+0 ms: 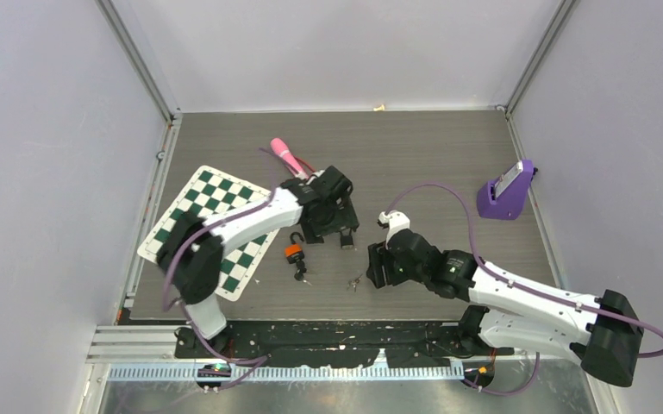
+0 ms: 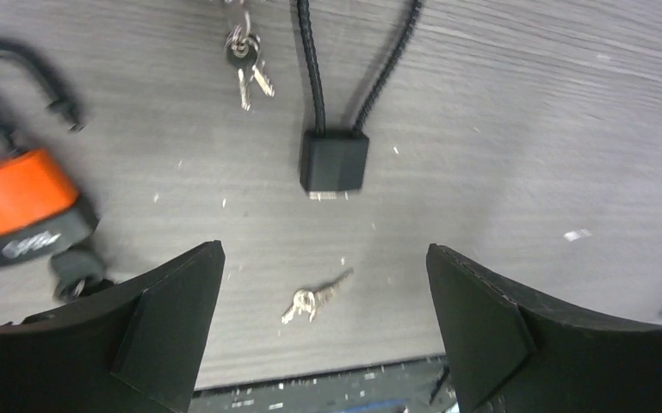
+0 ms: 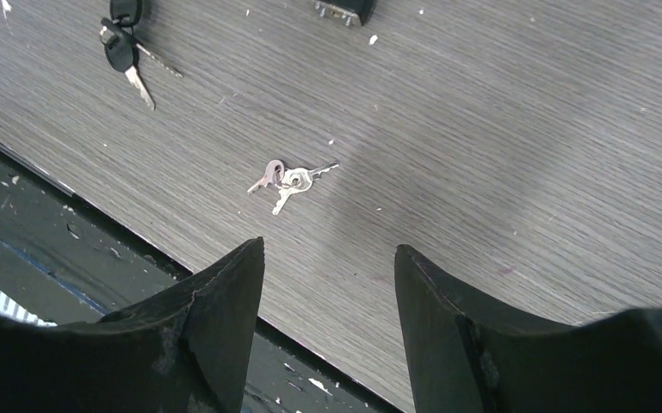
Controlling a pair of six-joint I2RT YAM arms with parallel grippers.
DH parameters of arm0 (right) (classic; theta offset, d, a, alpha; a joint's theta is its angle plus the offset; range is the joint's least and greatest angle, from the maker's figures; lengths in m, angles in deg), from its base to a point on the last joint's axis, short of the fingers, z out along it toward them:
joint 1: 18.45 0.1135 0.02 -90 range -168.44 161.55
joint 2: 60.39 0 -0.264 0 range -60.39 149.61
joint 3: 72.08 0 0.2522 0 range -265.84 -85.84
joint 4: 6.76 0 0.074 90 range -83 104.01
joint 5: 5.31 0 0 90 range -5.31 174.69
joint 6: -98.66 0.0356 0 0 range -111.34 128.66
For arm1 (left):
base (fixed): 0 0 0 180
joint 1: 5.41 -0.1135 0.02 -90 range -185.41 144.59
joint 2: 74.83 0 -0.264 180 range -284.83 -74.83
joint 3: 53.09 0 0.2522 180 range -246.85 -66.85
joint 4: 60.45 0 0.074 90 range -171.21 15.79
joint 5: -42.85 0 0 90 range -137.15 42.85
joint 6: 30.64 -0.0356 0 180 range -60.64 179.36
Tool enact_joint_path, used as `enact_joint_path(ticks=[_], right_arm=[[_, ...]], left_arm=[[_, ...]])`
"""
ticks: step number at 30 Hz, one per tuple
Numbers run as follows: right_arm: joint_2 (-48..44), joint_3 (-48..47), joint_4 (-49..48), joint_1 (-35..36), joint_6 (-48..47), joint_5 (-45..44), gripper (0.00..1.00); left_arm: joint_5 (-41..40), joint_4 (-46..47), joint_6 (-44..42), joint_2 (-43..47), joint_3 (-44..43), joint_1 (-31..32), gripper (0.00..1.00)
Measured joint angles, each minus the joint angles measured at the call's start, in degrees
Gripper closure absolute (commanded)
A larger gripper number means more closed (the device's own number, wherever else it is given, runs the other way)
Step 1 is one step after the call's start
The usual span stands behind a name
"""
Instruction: Unlock with the key
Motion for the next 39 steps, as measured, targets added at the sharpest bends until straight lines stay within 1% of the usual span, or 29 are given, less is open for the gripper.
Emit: enact_joint_path(ticks=[2,6,9,10,11,16,17,21,26,30,34,39], right_arm=[[1.4,-0.2,-0.2,0.6,-0.2,0.2,0.37],[6.3,-1.2,-0.8,2.4,-1.0,0.7,0.37],[13.0,-4.0,-0.9,4.0,-1.4,1.0,0.37],[14.8,-5.0,-0.9,4.5,-1.5,1.1,0.38],[17.3,-6.4,-0.8,5.1,-1.7,1.1,0.38],[26.5,-12.5,-0.5,7.0,-3.5,1.4,0.44],[27.6,-13.2,-0.2,7.1,-4.1,1.4,0.46],[30.6,-15.6,1.8,7.1,-8.8,2.7,0.48],[34.4,-19.3,5.2,7.1,-17.7,6.1,0.48],[37.4,-21.5,7.9,7.1,-26.1,9.4,0.48],[40.1,-22.8,10.1,7.0,-32.2,10.4,0.5],[43.8,-24.7,11.6,6.2,-37.4,10.5,0.51]], left_arm=[[-0.2,1.4,-0.4,7.0,4.0,-0.3,0.05],[-2.7,4.6,-2.0,24.1,12.3,-1.8,0.01],[-5.6,6.0,-4.5,35.1,17.0,-2.9,0.0],[-5.9,6.1,-4.7,35.7,17.3,-3.0,0.01],[-7.4,6.7,-6.1,40.1,19.7,-3.2,0.0],[-9.6,8.6,-9.7,52.3,30.2,-3.2,0.0],[-9.7,9.0,-10.8,54.4,32.2,-3.2,0.0],[-9.6,9.7,-15.5,63.3,39.2,-3.2,0.0],[-9.2,10.1,-21.3,72.7,43.5,-3.2,0.0],[-9.7,10.1,-24.9,79.6,45.1,-3.2,0.0],[-10.5,10.0,-27.1,82.8,45.6,-3.2,0.0],[-10.8,9.9,-28.5,83.4,45.9,-3.2,0.0]])
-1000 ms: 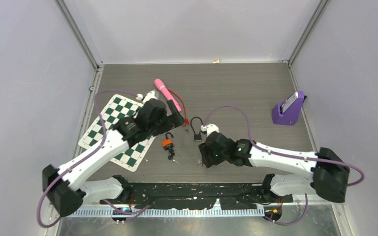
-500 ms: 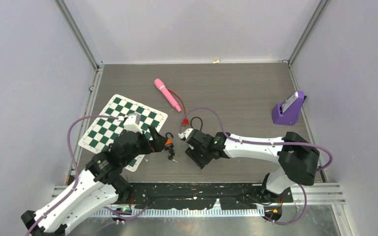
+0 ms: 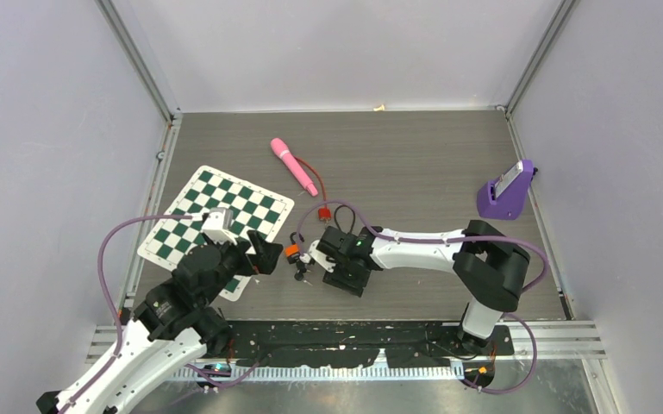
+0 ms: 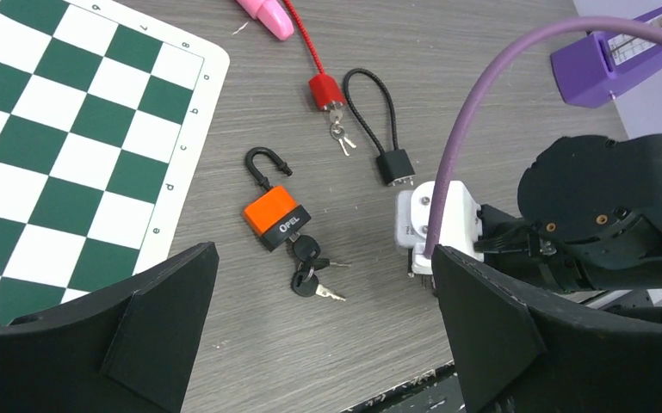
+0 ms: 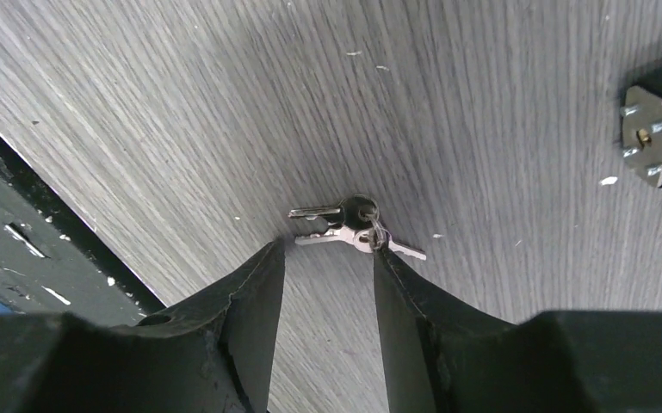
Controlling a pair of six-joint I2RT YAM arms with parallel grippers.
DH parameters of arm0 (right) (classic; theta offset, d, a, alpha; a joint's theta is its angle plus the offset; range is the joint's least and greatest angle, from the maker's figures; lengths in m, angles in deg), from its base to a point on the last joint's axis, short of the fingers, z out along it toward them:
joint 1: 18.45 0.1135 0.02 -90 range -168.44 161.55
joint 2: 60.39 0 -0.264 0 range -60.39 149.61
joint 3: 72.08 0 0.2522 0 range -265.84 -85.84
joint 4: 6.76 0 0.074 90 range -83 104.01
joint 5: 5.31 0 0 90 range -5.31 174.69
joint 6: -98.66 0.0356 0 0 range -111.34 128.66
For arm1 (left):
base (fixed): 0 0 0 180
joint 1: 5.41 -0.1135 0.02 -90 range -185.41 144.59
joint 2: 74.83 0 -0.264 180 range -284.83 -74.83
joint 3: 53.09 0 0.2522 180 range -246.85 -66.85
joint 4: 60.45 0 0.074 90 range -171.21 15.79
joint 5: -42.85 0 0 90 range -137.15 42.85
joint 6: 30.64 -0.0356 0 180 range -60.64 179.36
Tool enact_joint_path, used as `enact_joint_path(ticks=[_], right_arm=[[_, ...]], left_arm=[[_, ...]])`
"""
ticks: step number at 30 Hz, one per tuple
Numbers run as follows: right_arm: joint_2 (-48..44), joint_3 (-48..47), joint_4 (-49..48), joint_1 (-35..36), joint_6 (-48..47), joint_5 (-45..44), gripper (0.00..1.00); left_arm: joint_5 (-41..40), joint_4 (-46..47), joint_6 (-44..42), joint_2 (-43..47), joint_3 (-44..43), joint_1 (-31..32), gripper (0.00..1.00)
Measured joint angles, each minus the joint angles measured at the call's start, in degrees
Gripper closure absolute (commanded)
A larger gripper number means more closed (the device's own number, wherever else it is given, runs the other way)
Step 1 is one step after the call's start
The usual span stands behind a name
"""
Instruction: Unlock with the key
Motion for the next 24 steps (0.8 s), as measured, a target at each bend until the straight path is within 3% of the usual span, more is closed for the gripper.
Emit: enact_joint_path(ticks=[11,24], right_arm=[[0.8,-1.3,0.0,-0.3,-3.8,-0.2,0.49],[-0.1,-5.1,1.4,-2.5,-8.1,1.9,0.48]], left_arm=[[2.6,2.6,-0.4,-4.5,1.7,0.0,0.0],[4.9,4.3,-0.2,-2.3,5.5,0.0,0.01]])
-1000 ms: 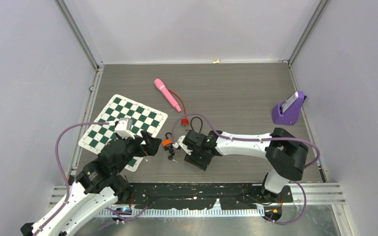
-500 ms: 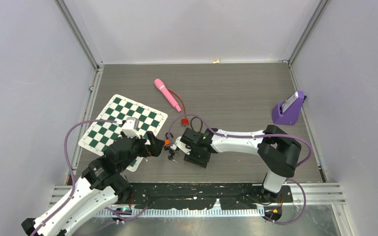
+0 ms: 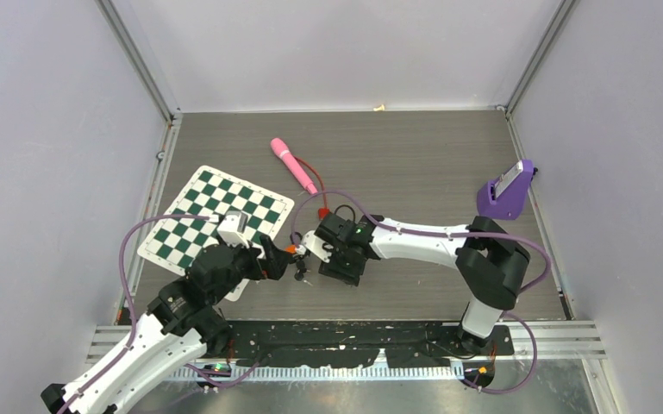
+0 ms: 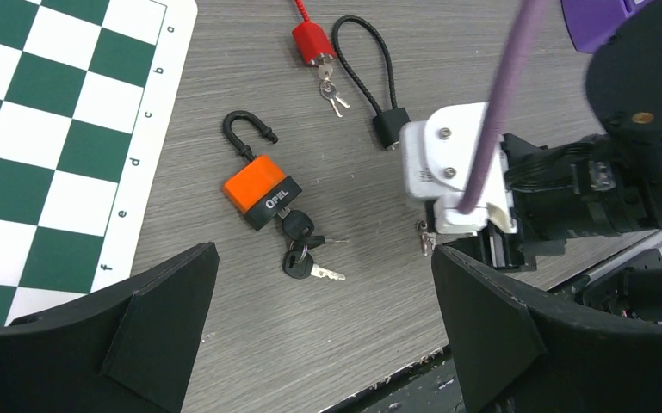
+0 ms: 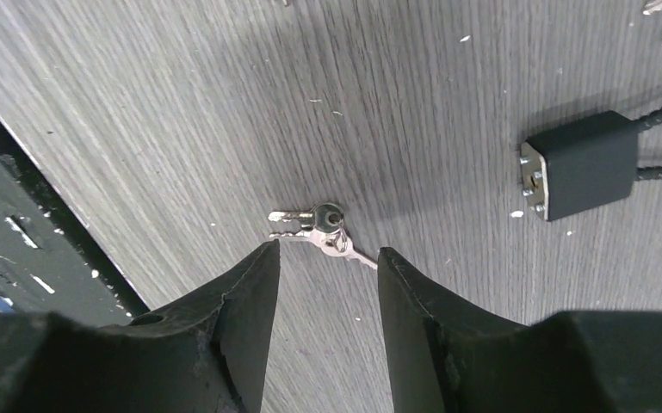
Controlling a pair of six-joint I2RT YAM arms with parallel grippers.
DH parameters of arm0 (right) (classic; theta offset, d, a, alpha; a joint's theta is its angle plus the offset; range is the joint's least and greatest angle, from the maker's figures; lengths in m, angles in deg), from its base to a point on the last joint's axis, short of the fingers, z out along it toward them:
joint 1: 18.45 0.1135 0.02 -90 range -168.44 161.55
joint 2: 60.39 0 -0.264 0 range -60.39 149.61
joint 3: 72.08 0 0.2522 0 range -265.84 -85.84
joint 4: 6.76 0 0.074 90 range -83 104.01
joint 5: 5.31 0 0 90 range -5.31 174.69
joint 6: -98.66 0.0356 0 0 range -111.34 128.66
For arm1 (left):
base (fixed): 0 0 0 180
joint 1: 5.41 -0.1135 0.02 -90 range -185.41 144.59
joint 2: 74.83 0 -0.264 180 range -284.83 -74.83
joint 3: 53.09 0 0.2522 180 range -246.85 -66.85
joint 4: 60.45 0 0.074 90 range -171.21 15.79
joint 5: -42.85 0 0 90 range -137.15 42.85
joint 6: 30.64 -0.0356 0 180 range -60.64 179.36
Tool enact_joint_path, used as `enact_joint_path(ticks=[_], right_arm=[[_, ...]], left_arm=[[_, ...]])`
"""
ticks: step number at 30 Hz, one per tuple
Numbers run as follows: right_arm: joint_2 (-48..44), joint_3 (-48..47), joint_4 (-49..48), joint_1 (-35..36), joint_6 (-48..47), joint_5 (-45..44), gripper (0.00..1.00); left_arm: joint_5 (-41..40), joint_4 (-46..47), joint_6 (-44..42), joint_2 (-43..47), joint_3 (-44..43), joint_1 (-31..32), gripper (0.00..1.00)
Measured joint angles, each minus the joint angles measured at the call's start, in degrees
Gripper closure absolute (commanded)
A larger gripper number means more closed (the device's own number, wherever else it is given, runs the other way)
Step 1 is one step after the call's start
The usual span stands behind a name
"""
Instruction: Unlock with the key
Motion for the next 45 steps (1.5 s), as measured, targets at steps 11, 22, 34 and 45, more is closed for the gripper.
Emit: enact_joint_path(ticks=[11,22,34,45], right_arm=[[5.6,-1.4,1.4,-1.4,-2.5,2.9,0.58],[6.8,-3.2,2.2,-3.3,-0.5,4.1,0.95],[-9.2,6.9,-7.6,-3.3,16.3,8.5,0.95],[-17.7,20.3,-19.8,-2.4,32.8,1.6,0.95]], left_arm=[[1.3,0.9,-2.2,-2.7,0.0,0.0,0.01],[2.7,1.4,-4.5,-5.0,0.0,0.0,0.01],[10.0,9.0,2.2,-11.2,0.1,0.0,0.04],[16.3,18.3,18.4,-23.8,0.4,0.0,0.18]])
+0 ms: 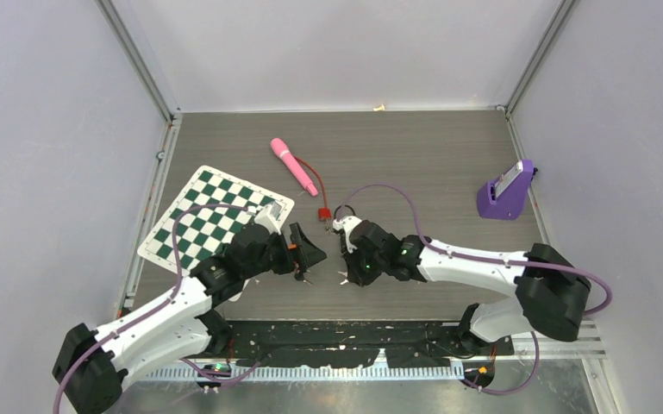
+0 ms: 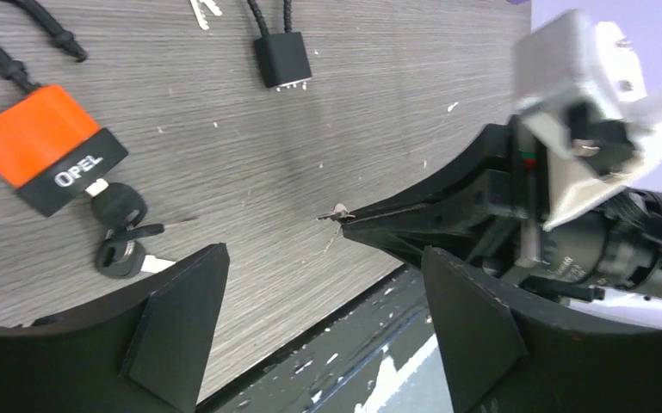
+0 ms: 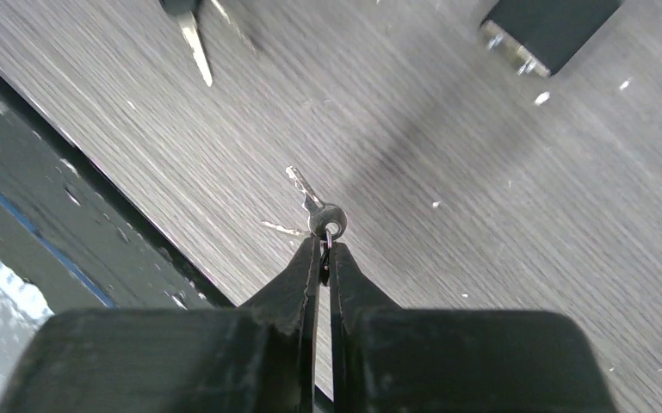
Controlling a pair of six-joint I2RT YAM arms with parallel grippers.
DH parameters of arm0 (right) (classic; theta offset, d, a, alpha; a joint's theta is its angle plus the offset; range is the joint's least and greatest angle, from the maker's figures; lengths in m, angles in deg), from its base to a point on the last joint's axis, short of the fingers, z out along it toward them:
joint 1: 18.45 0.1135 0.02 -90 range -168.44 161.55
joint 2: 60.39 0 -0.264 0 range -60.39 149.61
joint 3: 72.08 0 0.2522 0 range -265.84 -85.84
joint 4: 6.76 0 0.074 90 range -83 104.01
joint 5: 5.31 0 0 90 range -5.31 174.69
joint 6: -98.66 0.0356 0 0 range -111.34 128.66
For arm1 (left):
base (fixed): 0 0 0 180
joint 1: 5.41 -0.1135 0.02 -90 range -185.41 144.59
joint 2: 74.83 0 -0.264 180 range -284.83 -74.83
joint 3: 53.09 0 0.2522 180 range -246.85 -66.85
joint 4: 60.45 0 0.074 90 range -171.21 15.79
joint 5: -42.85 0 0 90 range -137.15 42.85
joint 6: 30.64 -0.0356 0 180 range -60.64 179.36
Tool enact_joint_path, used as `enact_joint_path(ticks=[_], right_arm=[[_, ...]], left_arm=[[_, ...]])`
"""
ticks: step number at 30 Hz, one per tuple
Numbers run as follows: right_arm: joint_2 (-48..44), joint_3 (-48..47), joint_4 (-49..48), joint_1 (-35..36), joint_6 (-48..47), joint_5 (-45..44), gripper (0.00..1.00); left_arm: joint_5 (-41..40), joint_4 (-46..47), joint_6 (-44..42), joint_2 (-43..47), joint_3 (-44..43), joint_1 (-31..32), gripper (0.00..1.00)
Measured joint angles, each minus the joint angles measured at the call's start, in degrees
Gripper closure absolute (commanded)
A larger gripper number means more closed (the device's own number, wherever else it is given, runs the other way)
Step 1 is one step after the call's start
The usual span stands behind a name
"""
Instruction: Unlock with the key
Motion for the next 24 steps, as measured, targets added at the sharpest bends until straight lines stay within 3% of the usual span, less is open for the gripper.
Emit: enact_joint_path(ticks=[8,24], right_arm=[[-7.4,1.0,-8.5,3.0,5.7,-9.3,0.95],[-7.9,2.2,-14.0,6.4,8.8,-17.1,0.95]], left_arm=[[2.4,7.1,8.0,-7.6,0.0,0.0,0.29],[4.0,13.6,13.8,-14.1,-0.3,0.5,0.56]])
